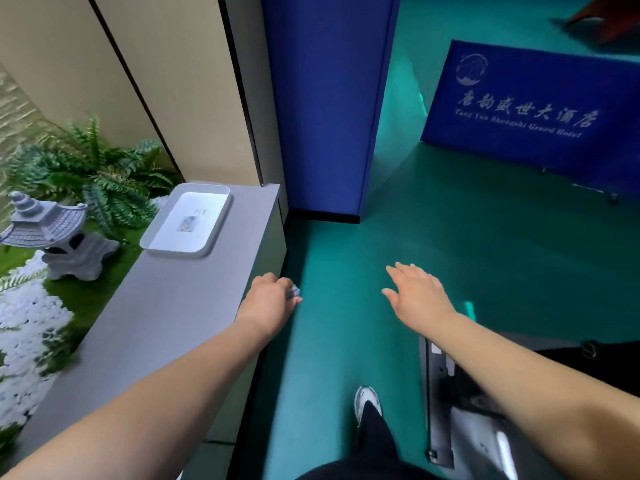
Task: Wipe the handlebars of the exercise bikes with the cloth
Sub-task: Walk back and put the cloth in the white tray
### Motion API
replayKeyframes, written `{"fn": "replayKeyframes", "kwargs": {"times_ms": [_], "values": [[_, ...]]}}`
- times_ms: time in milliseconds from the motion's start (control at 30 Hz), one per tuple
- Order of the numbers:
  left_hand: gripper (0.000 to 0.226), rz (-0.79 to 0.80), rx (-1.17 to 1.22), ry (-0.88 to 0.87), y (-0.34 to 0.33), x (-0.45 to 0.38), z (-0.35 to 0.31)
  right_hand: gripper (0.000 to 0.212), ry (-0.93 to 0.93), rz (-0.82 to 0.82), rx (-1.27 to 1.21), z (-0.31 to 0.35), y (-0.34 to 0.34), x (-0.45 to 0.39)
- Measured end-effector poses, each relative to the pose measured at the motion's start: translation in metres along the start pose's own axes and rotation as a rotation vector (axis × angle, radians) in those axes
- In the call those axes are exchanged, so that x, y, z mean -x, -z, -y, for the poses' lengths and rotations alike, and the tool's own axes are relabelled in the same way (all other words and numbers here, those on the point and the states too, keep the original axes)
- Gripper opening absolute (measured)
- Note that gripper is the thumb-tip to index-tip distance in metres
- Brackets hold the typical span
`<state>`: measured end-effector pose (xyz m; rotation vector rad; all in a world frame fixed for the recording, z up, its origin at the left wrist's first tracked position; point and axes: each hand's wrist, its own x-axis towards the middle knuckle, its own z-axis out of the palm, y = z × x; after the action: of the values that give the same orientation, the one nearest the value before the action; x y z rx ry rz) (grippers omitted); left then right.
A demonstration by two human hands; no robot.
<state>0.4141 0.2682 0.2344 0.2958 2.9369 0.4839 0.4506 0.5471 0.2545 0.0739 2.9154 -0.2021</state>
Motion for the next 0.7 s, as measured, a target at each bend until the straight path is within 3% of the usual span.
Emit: {"fn": "replayKeyframes", "kwargs": {"times_ms": [367, 700], "values": [[0.033, -0.085, 0.065, 0.237, 0.022, -0.143, 0.009, 0.055, 0.219, 0.046, 0.104, -0.019, 0.052, -0.204], [0.028, -0.162, 0.105, 0.406, 0.042, -0.218, 0.091, 0.055, 0.445, 0.07, 0.13, 0.072, 0.053, -0.344]]}}
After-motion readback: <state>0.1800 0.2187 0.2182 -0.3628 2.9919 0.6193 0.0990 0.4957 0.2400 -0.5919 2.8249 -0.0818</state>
